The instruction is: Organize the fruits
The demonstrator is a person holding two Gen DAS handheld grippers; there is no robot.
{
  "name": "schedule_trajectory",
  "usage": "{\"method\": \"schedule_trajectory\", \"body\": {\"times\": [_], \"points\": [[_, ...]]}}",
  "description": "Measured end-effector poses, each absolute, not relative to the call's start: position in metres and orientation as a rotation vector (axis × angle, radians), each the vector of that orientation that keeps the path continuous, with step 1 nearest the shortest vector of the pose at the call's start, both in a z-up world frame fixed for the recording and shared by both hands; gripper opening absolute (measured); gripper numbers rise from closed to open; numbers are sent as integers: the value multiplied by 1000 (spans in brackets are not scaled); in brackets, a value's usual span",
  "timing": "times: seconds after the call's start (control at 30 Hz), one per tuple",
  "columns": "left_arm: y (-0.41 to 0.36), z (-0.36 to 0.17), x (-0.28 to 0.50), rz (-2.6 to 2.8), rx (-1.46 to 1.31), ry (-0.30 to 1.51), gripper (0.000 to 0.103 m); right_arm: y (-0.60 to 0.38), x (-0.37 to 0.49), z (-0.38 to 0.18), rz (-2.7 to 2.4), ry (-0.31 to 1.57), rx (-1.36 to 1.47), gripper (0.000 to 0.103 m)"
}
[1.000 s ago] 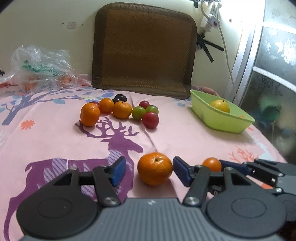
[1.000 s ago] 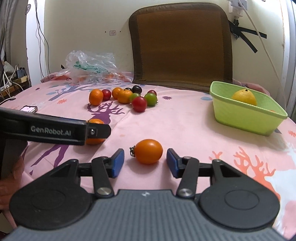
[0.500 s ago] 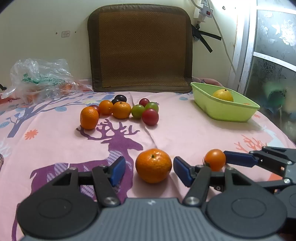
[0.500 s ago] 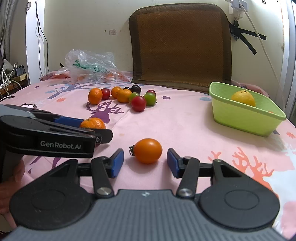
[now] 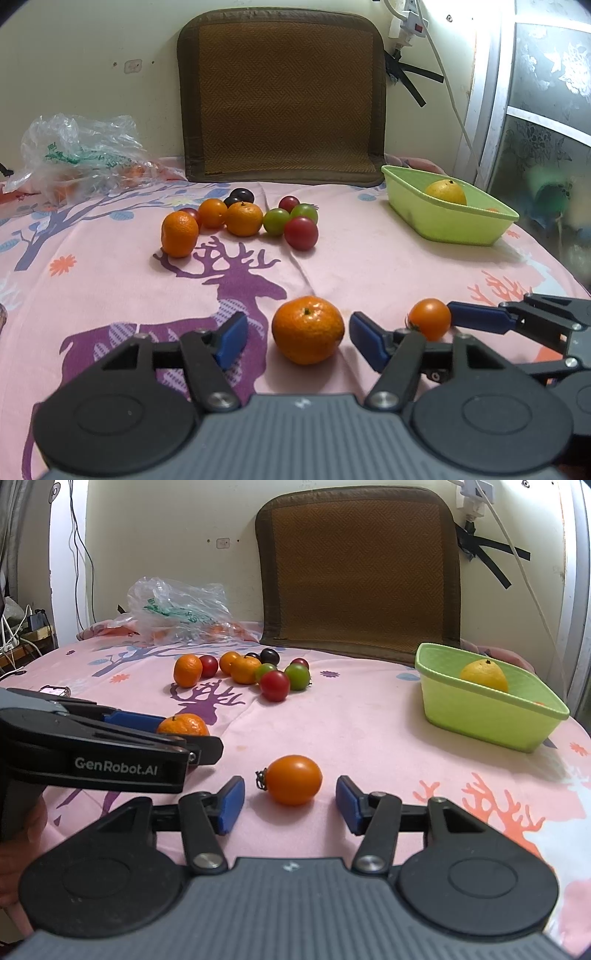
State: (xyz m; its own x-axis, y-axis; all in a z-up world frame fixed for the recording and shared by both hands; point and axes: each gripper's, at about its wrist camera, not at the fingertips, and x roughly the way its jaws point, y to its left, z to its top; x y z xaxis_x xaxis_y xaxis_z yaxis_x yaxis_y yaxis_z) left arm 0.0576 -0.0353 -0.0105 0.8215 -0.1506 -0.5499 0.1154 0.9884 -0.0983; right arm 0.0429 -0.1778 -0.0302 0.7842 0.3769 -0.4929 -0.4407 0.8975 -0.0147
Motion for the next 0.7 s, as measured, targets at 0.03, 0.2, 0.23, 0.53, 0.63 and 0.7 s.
{"method": "schedule_trajectory", "body": {"times": [0.03,0.2,0.23,0.53,0.63,0.7], "points": [[-35,-11,58,-140,-65,590,67,-178,43,-30,442,503,-132,58],[-34,-10,58,-140,-78,590,69,-178,43,-30,443,503,-134,58],[-34,-10,58,-139,-79,590,69,-178,43,-30,443,503,-134,58],[-27,-10,56,-154,-128,581,70,-177,43,-31,440,503,-136,58],[-27,-9,56,-155,-129,580,70,-177,43,-31,439,504,-135,58],[-28,-9,56,-158,-128,579,69,-177,43,-31,439,503,-136,58]]}}
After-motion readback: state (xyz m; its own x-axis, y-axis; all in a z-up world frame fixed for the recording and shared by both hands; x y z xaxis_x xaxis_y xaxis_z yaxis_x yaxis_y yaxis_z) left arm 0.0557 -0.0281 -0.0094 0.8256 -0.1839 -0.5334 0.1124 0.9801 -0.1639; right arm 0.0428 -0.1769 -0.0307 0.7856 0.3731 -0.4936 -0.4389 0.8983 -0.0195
